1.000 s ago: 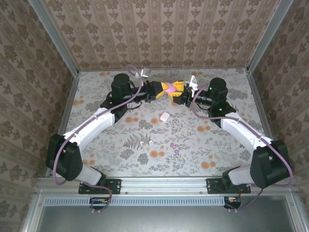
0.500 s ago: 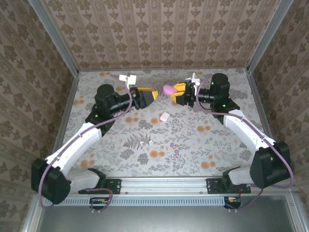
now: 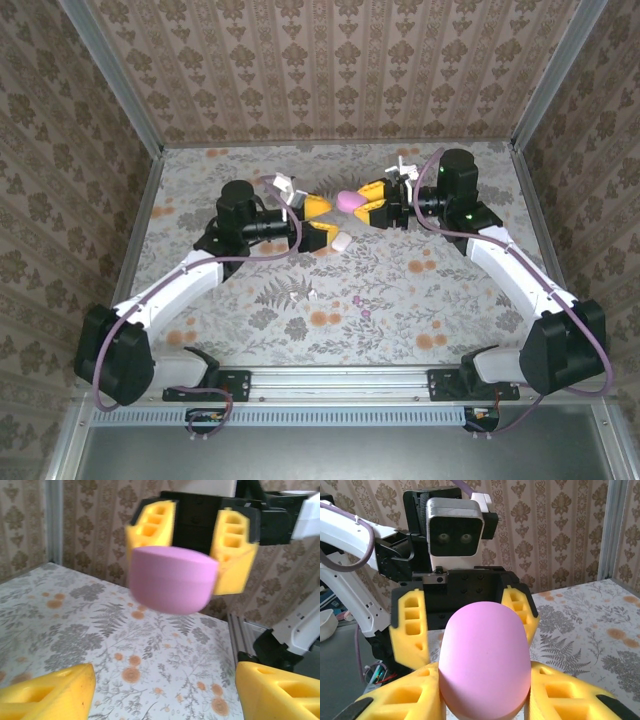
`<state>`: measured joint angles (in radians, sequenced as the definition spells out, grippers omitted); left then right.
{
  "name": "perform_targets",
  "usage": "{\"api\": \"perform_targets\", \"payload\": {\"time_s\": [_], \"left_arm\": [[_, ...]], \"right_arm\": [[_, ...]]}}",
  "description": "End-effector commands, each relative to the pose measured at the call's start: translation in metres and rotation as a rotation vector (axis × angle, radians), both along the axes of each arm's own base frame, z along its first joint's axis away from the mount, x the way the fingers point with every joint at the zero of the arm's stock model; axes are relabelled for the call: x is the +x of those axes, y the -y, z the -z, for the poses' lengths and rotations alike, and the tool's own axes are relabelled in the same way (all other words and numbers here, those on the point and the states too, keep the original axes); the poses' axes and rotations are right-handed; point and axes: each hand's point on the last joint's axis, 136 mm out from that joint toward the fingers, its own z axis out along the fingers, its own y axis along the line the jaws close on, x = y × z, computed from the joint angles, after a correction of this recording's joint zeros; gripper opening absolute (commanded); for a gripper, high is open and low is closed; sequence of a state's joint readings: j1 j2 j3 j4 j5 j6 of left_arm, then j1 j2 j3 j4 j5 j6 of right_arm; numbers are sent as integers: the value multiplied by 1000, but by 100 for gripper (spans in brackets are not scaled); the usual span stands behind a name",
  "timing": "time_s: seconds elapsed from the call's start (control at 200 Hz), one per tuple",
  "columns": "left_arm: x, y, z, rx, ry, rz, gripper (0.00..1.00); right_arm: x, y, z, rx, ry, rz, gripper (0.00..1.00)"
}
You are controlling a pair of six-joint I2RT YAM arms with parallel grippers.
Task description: Insert wireless bluetooth earbuds into charging case
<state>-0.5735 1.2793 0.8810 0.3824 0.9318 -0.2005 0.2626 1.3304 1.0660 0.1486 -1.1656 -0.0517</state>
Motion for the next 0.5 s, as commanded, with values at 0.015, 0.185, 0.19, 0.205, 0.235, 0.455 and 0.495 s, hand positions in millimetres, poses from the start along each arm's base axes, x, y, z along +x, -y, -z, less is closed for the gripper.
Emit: {"api": "perform_targets", "payload": {"time_s": [0.015,0.185,0.19,0.205,0.235,0.455,0.495], "left_arm": [[-17,5,-39,-76,163,80,75],[-14,11,-42,-86,138,74,71],[-14,11,-42,-86,138,75,70],[-13,11,-42,-85,133,76,70],[-12,12,-41,-84,127,77,68],[-11,14,-43,-85,121,80,64],[-11,14,-42,-83,122,79,63]], "right_arm": [[-13,-1,-18,16,60,-56,37],[-17,-4,-16,14,76,-83,37],[-17,-4,-16,14,77,-84,37],[-17,-4,-15,14,77,-85,37],[-18,-4,-16,14,81,-85,37],[-21,-5,-16,11,94,-105,37],[-21,-4,-16,11,96,-102,37]]}}
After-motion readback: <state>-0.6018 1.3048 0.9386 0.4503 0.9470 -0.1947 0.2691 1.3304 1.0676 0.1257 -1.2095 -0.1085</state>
